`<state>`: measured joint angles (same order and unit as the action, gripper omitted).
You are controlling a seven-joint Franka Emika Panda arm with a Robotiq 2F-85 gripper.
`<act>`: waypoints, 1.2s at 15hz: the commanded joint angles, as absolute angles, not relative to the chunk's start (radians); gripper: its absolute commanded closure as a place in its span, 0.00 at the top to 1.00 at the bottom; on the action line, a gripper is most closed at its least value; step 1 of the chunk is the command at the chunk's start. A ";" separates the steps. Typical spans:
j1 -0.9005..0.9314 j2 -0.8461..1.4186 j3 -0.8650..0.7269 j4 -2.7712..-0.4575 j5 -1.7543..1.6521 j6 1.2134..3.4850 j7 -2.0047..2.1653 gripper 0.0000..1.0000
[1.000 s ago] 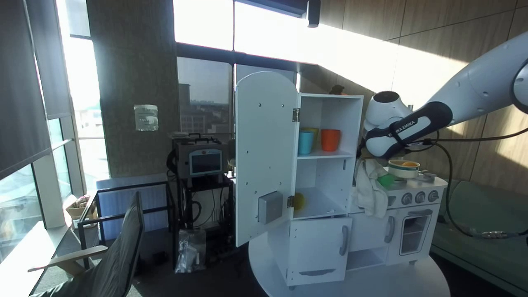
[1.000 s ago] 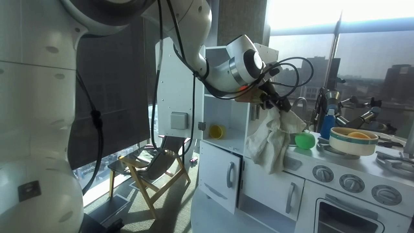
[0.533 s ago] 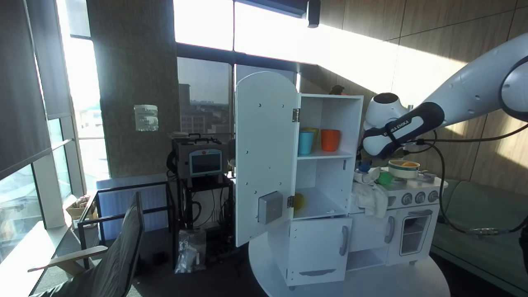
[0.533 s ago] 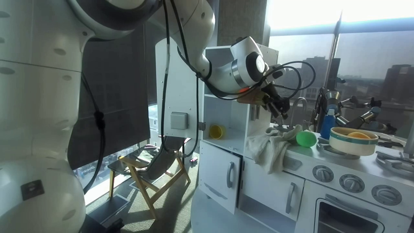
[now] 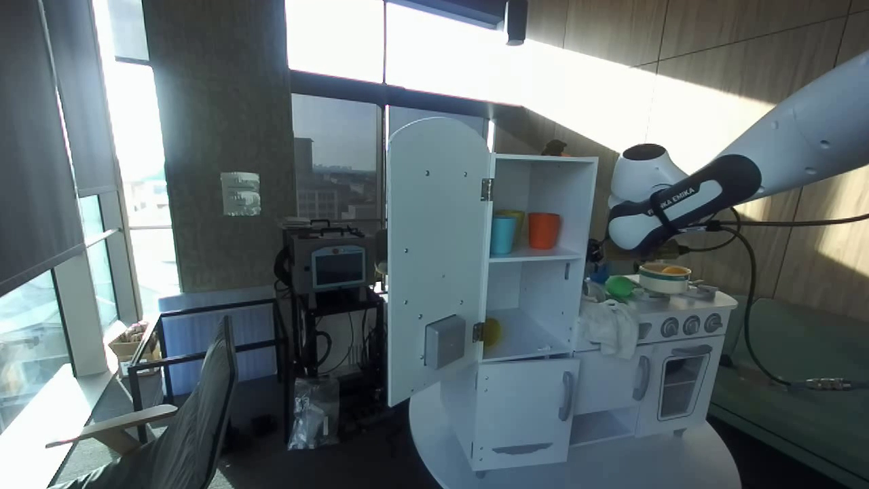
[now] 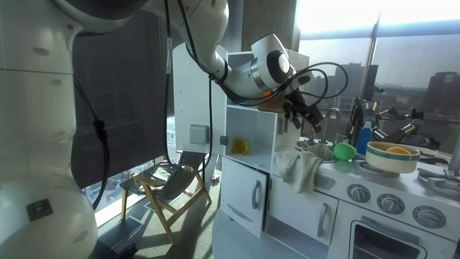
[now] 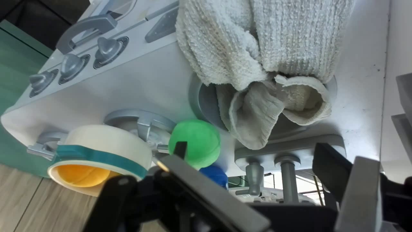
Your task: Remove the towel from the cupboard then close it
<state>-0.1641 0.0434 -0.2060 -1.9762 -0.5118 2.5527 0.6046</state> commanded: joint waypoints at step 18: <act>-0.141 -0.310 0.001 -2.416 -0.352 2.249 0.522 1.00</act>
<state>-0.1238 -0.3100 -0.0147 -2.4173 -0.3586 2.2480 0.5278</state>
